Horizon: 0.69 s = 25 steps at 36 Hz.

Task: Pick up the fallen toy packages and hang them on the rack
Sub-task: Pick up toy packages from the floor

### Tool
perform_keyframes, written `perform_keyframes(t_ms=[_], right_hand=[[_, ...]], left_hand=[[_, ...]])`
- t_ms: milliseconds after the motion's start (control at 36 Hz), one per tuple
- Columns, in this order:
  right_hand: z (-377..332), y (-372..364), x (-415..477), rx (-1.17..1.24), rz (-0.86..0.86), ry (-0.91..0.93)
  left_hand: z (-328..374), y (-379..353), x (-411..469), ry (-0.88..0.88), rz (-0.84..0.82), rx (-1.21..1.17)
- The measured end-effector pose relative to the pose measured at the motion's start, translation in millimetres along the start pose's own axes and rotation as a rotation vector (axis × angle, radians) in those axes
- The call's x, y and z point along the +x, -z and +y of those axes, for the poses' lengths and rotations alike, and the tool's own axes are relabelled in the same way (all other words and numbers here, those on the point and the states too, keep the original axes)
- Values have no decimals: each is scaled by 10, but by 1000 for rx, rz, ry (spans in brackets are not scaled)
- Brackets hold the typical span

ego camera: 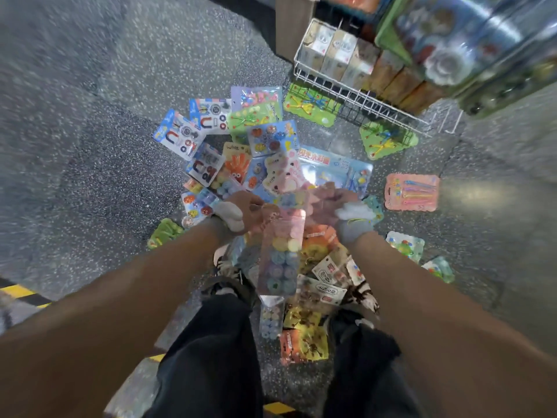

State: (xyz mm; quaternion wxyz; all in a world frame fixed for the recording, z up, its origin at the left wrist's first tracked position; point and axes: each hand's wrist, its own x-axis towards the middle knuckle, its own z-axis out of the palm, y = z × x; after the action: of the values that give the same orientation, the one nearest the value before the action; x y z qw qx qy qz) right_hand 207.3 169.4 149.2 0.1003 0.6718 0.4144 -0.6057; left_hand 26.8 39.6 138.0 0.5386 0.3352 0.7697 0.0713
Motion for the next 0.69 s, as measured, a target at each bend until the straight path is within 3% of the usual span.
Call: perform_keyframes(t_ms=[56, 83, 222, 361, 472, 528, 639, 694], right_hand=[[-100, 158, -112, 248, -40, -83], [-158, 272, -243, 253, -23, -42], [-516, 567, -766, -163, 56, 218], [-1112, 808, -1645, -408, 182, 253], [-1369, 895, -2147, -439, 189, 334], [-1539, 994, -2424, -563, 153, 383], [-1667, 1045, -2790, -544, 146, 455], [-1768, 1126, -3051, -505, 192, 497]], left_hand=[[150, 130, -117, 6, 4, 18], [296, 229, -251, -6, -1, 32], [918, 667, -711, -82, -40, 115], [1547, 1203, -1289, -171, -53, 186], [1897, 1456, -1643, -229, -32, 181], [2060, 1624, -1846, -284, -21, 172], [2308, 1830, -2109, -293, -168, 296], [2505, 1946, -2306, -368, -82, 366]])
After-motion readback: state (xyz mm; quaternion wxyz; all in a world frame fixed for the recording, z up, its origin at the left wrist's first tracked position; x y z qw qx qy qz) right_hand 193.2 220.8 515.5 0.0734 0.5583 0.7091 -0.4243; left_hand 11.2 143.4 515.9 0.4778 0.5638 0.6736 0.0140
